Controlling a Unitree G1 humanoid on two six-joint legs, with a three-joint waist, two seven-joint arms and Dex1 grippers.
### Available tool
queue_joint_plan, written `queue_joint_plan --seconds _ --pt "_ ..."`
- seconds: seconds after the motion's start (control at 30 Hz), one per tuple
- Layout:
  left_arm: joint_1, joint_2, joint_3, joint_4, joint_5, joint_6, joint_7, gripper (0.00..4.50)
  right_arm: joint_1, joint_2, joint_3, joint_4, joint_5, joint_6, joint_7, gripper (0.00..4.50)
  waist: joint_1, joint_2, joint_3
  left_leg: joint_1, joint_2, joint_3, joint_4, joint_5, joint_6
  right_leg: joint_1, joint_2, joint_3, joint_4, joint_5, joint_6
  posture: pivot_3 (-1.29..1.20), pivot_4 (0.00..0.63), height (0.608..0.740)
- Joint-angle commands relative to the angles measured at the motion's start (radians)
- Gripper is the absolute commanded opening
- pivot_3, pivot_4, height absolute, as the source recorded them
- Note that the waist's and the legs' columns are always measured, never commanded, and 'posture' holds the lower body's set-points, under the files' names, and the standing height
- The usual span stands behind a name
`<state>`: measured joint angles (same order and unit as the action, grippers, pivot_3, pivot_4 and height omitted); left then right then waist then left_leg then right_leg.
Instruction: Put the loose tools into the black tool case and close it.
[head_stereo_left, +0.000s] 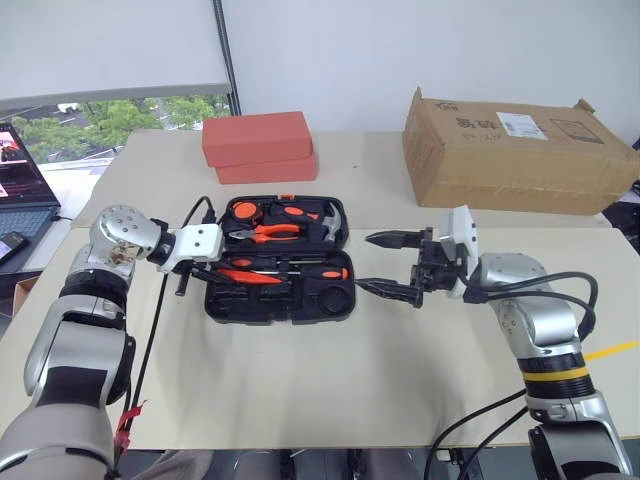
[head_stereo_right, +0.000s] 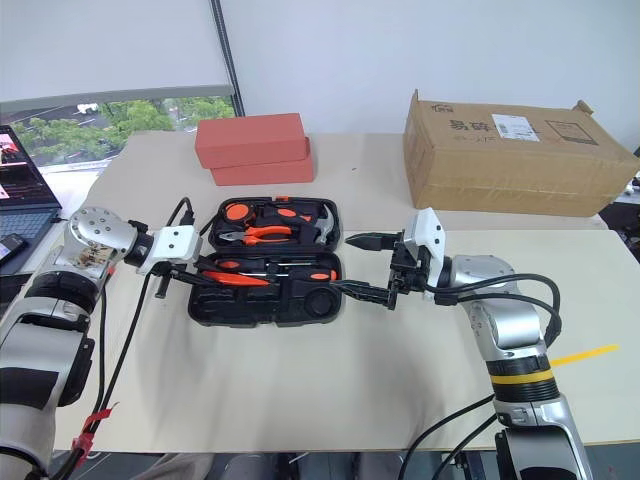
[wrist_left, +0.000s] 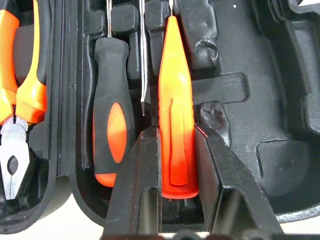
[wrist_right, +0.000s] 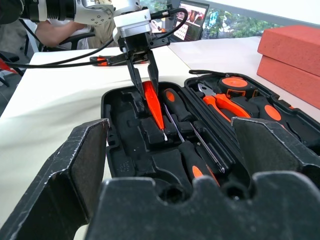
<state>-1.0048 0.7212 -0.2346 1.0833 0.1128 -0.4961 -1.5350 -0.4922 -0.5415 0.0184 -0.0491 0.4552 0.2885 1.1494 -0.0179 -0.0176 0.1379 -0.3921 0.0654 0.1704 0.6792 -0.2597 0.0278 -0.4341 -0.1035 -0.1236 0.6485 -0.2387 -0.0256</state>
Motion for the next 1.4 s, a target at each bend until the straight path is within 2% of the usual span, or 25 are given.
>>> queue_joint_plan --seconds 0.03,0.1,0.13,0.27,0.4,0.63,0.73,0.93,1.13,1.3,1.4 --pt "0.001 -0.003 0.011 0.009 0.000 0.021 0.003 0.48 -0.008 -0.001 -0.012 -0.022 0.021 -0.008 0.002 4.50 0.001 0.000 0.000 0.000 0.000 0.000 0.000 0.000 0.000 0.000 0.000 0.000 0.000 0.000 0.000 0.00 0.150 0.711" --pt "-0.004 -0.006 0.012 0.010 0.004 0.017 0.015 1.49 -0.005 -0.002 -0.014 -0.024 0.022 -0.006 0.002 4.50 0.002 0.000 0.000 0.000 0.000 0.000 0.001 0.000 0.000 0.000 0.000 0.000 0.000 0.000 0.000 0.00 0.150 0.711" --pt "-0.006 -0.007 0.014 0.010 0.007 0.006 0.028 1.66 -0.003 -0.003 -0.014 -0.025 0.022 -0.006 0.002 4.50 0.002 0.000 0.000 0.000 0.000 0.000 0.001 0.000 0.000 0.000 0.000 0.000 0.001 0.000 0.000 0.00 0.150 0.711" --pt "-0.015 -0.005 0.032 0.006 0.001 -0.013 0.072 3.11 0.001 -0.005 -0.016 -0.021 0.020 -0.010 0.003 4.50 0.001 0.000 0.000 0.000 0.000 0.000 0.001 0.000 0.000 0.000 0.000 0.000 0.001 0.000 0.000 0.00 0.150 0.711" --pt "-0.006 -0.009 0.121 -0.067 -0.124 0.067 0.017 3.11 0.001 -0.009 -0.023 -0.015 0.015 -0.018 -0.001 4.50 0.002 0.000 0.000 0.000 0.000 0.000 0.001 0.000 0.000 0.000 0.000 0.000 0.001 0.000 0.000 0.00 0.150 0.711" --pt "0.073 0.010 0.211 -0.239 -0.251 0.237 -0.018 3.11 0.012 -0.005 -0.021 -0.014 0.011 -0.025 -0.004 4.50 -0.001 0.000 0.000 0.000 0.000 0.000 0.001 0.001 -0.001 0.000 0.000 0.000 0.001 0.000 0.000 0.00 0.150 0.711" --pt "0.164 -0.002 0.231 -0.348 -0.284 0.286 0.020 2.39 0.008 0.004 -0.016 -0.011 0.010 -0.028 -0.008 4.50 -0.003 0.000 0.000 0.000 0.000 0.000 0.001 0.001 -0.001 0.000 0.000 0.001 0.002 0.000 0.000 0.00 0.150 0.711" --pt "0.349 -0.026 0.246 -0.559 -0.287 0.368 0.168 0.15 0.019 0.010 -0.011 -0.017 0.007 -0.034 -0.010 4.50 0.002 0.000 0.000 0.001 0.001 0.000 0.002 0.001 -0.002 0.001 0.000 0.001 0.002 0.000 0.000 0.00 0.150 0.711" --pt "0.501 -0.068 0.248 -0.682 -0.241 0.404 0.397 0.05 0.020 0.006 -0.013 -0.011 0.008 -0.041 -0.007 4.50 0.005 0.000 0.000 0.003 0.000 -0.001 0.002 0.001 -0.001 0.004 -0.001 0.001 0.002 0.000 0.000 0.00 0.150 0.711" --pt "0.559 -0.063 0.211 -0.705 -0.203 0.393 0.438 0.05 0.014 0.004 -0.010 -0.004 0.006 -0.044 -0.004 4.50 0.005 0.000 0.000 0.004 0.001 -0.001 0.002 0.001 -0.001 0.005 -0.001 0.000 0.002 0.000 0.000 0.00 0.150 0.711" --pt "0.532 -0.072 0.211 -0.651 -0.189 0.378 0.477 0.05 0.003 0.004 -0.005 0.004 0.003 -0.045 0.002 4.50 0.005 0.000 0.000 0.008 0.001 -0.001 0.001 0.000 0.000 0.009 -0.001 0.000 0.002 0.000 0.000 0.00 0.150 0.711"
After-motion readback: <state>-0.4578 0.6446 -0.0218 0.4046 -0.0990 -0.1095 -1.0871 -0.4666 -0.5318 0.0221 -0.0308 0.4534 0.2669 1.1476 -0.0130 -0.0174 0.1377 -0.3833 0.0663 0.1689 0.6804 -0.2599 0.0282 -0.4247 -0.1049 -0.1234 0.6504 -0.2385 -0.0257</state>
